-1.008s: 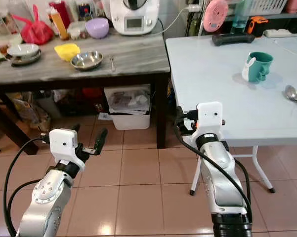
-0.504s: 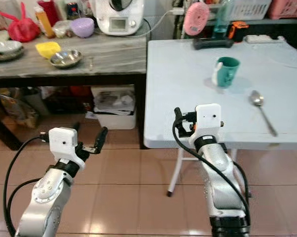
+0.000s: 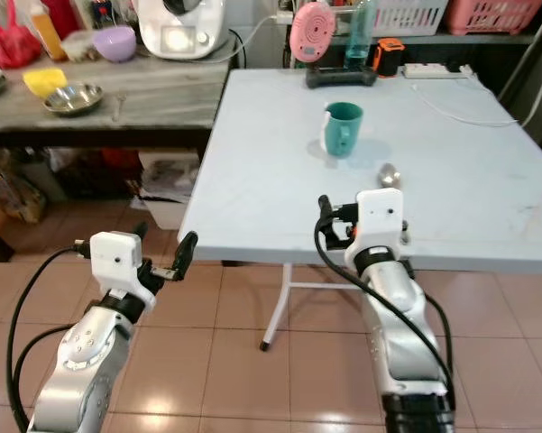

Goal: Setting the table

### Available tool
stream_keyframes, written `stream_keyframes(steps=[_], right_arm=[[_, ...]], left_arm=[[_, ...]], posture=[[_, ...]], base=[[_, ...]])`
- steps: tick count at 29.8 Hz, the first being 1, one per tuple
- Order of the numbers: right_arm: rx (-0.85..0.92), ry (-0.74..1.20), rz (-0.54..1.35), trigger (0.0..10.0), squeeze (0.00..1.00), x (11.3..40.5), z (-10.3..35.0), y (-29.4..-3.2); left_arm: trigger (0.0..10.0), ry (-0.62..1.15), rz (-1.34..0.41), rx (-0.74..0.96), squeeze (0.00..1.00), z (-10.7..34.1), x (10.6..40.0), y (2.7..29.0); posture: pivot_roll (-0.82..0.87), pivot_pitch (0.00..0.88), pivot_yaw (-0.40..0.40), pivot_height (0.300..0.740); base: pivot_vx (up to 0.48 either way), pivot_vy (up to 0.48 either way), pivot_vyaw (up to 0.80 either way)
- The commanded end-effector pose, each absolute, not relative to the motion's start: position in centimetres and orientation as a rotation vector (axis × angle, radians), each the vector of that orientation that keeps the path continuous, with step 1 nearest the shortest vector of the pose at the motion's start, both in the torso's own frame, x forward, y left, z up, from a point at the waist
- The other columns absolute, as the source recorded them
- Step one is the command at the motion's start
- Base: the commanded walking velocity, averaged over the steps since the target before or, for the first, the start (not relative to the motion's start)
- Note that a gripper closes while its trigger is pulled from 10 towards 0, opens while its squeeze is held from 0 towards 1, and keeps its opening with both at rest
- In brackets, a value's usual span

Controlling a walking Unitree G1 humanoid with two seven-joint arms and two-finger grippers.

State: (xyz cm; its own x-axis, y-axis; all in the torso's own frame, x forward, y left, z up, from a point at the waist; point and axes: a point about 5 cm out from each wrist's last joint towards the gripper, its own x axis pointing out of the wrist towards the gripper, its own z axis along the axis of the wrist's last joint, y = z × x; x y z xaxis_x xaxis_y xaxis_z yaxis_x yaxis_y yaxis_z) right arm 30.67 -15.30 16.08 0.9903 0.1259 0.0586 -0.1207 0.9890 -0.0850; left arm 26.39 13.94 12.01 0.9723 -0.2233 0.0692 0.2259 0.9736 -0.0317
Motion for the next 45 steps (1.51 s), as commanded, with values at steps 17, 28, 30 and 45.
stream_keyframes(steps=[17,28,30,45], right_arm=[[-0.071,-0.071,0.098,10.0,0.0,30.81,16.34,-15.67],[-0.074,-0.072,0.107,10.0,0.0,30.83,16.31,-15.51],[-0.074,-0.071,0.108,10.0,0.0,30.81,16.28,-15.49],[-0.075,-0.068,0.106,10.0,0.0,30.74,16.18,-15.52]], left_arm=[[10.0,-0.076,-0.225,-0.056,0.0,12.14,26.55,13.98],[10.0,-0.094,-0.244,-0.061,0.0,12.29,26.41,14.01],[10.0,-0.091,-0.245,-0.06,0.0,12.23,26.38,14.0],[10.0,-0.09,-0.262,-0.056,0.0,12.08,26.3,13.82]], posture=[[-0.14,0.079,0.079,0.74],[-0.14,0.077,0.077,0.74],[-0.14,0.078,0.077,0.74],[-0.14,0.082,0.08,0.74]], base=[[0.0,-0.075,0.0],[0.07,0.0,-0.19],[0.291,0.0,0.0],[0.348,0.0,0.0]])
